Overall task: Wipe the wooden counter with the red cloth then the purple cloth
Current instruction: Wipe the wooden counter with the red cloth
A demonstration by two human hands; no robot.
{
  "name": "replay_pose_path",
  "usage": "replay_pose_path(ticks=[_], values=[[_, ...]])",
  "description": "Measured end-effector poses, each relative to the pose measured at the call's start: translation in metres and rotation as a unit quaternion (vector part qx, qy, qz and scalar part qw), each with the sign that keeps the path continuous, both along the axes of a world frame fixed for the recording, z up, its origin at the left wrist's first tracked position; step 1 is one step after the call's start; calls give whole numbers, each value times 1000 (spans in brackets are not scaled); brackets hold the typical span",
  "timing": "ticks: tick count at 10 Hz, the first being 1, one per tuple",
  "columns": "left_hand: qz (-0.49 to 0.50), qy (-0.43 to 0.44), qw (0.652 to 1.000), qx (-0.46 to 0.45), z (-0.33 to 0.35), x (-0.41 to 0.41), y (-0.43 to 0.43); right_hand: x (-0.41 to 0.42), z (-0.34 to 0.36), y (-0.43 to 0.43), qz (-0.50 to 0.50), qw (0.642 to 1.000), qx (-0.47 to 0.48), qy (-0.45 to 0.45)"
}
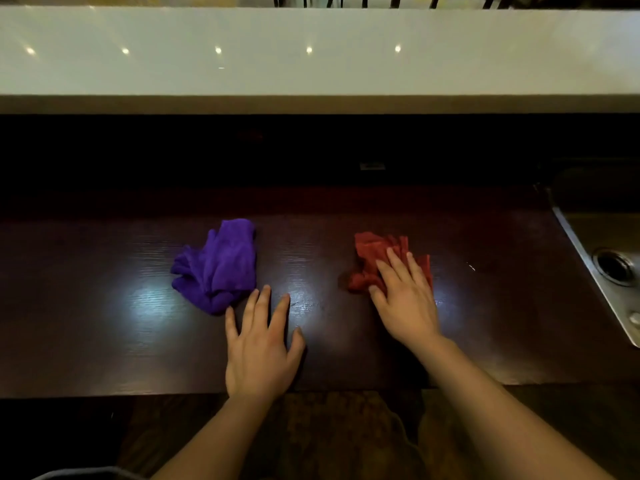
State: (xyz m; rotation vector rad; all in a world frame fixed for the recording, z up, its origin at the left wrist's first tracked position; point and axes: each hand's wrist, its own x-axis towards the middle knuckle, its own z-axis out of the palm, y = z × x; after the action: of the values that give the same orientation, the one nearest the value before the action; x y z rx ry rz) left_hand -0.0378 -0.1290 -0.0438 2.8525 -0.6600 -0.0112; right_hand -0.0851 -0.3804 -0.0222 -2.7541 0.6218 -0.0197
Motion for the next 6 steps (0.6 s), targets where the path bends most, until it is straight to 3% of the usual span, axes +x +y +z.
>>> replay_pose_path(ticks=[1, 3, 5, 6], values=[[2, -4, 1000, -3, -1, 0, 0, -2, -3, 13, -9, 1000, 1, -7], [2, -5, 1000, -3, -2, 0, 0, -80, -10, 19, 106, 992, -58, 29], [4, -5, 1000, -1, 1, -1, 0, 47, 1, -10, -16, 999, -3, 31], [3, -4, 1000, 2, 2, -1, 0, 50, 0, -7, 3, 1000, 2, -7]])
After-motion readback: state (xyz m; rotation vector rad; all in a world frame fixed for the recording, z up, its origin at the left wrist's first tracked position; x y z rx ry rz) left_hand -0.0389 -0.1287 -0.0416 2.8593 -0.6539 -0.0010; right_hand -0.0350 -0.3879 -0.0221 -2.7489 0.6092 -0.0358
